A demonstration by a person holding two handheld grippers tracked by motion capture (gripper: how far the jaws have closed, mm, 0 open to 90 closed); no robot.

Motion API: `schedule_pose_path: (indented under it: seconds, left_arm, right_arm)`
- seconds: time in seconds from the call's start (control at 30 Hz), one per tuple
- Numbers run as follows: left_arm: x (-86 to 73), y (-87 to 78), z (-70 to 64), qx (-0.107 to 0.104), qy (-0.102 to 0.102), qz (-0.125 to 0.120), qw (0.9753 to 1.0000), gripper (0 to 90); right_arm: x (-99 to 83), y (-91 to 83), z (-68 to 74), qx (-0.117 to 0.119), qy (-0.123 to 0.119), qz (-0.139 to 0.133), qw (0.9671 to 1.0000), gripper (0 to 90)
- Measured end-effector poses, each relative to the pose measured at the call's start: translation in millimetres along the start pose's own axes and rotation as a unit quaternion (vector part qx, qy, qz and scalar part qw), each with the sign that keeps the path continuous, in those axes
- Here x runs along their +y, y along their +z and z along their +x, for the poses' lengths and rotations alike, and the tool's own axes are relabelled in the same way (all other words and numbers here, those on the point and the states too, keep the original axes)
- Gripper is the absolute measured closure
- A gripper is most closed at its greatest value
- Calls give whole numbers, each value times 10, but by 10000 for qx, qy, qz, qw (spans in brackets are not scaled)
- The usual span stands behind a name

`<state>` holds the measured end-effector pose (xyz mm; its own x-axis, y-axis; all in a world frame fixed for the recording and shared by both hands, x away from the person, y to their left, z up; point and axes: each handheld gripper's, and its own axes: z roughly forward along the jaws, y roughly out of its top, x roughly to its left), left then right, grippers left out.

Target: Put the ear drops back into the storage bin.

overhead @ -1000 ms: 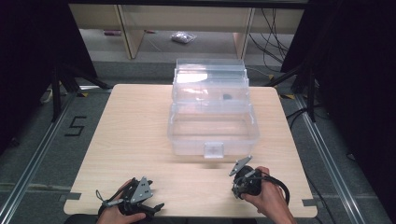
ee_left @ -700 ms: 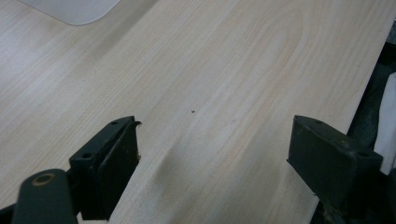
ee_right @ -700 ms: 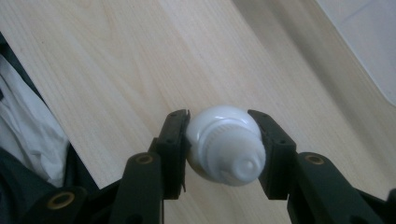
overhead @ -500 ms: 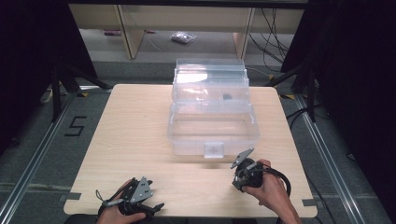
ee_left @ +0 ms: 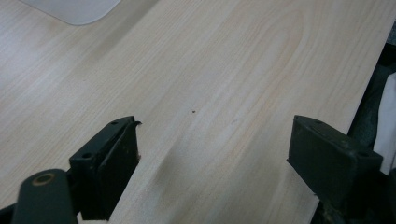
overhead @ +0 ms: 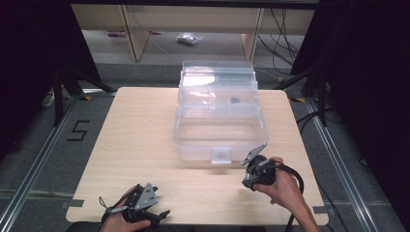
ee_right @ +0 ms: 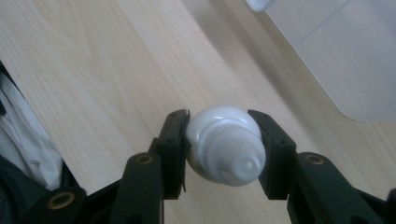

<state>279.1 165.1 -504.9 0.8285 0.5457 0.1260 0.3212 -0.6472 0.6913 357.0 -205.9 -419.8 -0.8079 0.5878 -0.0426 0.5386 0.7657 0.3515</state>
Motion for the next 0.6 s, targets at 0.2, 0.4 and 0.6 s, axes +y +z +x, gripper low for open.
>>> schedule_pose_path:
  seconds: [0.2,0.4,0.6]
  left_arm:
    - [0,-1,1,1,3,2,10000,156]
    - [1,-2,0,9,-8,-12,10000,156]
    - [0,1,-2,2,1,4,10000,156]
  right_arm:
    - [46,-81,-66,-77,-58,-27,10000,602]
    - [98,-160,-124,5,-152,-66,9999,602]
    - [138,-249,-167,-5,-111,-48,9999,602]
